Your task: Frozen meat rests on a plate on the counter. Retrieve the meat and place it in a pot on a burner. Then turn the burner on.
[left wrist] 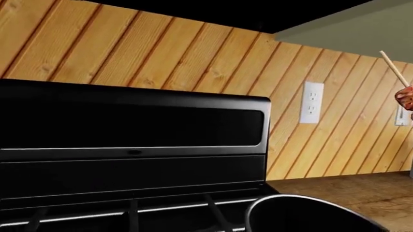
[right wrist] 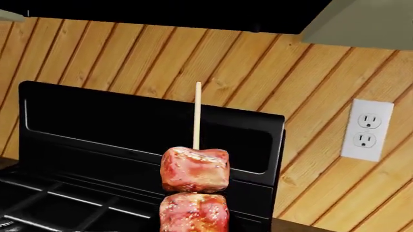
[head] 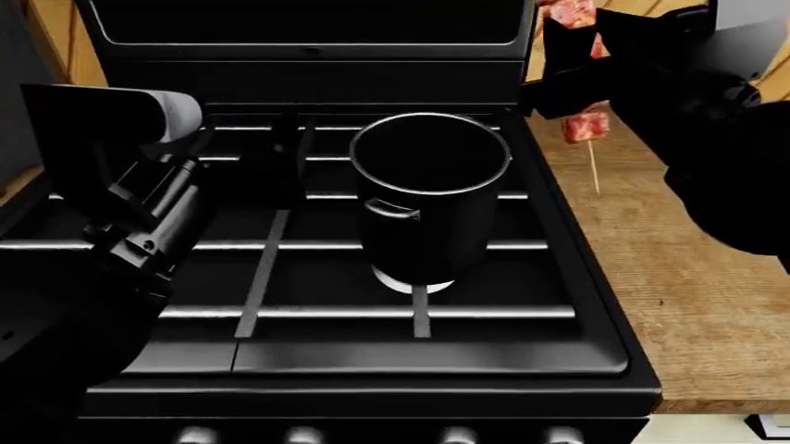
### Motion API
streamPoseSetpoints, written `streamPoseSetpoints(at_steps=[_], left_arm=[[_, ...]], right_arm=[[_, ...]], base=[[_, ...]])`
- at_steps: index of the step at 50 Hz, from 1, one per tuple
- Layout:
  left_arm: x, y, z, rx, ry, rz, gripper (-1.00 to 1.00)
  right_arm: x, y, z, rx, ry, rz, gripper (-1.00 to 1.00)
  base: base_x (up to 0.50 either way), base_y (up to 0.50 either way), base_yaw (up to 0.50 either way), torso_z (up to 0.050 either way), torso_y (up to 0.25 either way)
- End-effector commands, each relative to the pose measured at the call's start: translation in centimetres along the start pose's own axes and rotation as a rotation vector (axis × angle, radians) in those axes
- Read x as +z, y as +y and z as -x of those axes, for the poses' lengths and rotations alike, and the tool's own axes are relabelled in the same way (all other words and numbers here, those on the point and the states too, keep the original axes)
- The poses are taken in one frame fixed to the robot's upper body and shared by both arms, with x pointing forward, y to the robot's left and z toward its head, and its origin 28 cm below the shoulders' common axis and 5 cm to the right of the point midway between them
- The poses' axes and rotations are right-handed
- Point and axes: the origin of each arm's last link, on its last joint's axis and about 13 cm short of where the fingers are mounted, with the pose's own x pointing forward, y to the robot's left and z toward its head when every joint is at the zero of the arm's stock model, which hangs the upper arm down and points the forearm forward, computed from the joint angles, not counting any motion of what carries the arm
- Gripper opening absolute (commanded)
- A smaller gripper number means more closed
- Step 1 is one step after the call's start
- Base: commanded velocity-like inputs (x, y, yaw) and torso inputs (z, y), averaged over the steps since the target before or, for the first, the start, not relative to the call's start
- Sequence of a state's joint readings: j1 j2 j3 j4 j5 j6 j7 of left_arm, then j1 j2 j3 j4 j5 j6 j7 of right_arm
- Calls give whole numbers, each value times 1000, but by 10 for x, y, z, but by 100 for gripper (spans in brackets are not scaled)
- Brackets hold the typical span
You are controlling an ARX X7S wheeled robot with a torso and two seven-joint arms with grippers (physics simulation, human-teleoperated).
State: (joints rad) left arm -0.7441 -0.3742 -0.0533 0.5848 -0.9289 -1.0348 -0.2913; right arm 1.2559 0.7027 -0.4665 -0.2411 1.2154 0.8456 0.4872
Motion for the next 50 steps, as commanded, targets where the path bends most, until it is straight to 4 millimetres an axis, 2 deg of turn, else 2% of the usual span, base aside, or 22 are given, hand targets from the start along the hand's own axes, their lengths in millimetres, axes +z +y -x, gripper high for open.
streamPoseSetpoints(at_steps=[1, 24, 41, 50], left_arm=[[-2, 0, -1, 4, 7, 0, 100], [-3, 7, -5, 37, 9, -8, 100], [-3, 12, -10, 63, 2, -11, 100], [-2, 13, -10, 70, 2, -12, 100]], right_arm=[[3, 0, -12, 21, -87, -51, -100], [-3, 11, -62, 141, -179, -172, -100], [-28, 18, -105, 214, -252, -275, -100], [-42, 24, -117, 214, -287, -294, -100]], base=[[0, 0, 0, 0, 0], [0, 0, 0, 0, 0], [0, 0, 0, 0, 0], [0, 0, 0, 0, 0]])
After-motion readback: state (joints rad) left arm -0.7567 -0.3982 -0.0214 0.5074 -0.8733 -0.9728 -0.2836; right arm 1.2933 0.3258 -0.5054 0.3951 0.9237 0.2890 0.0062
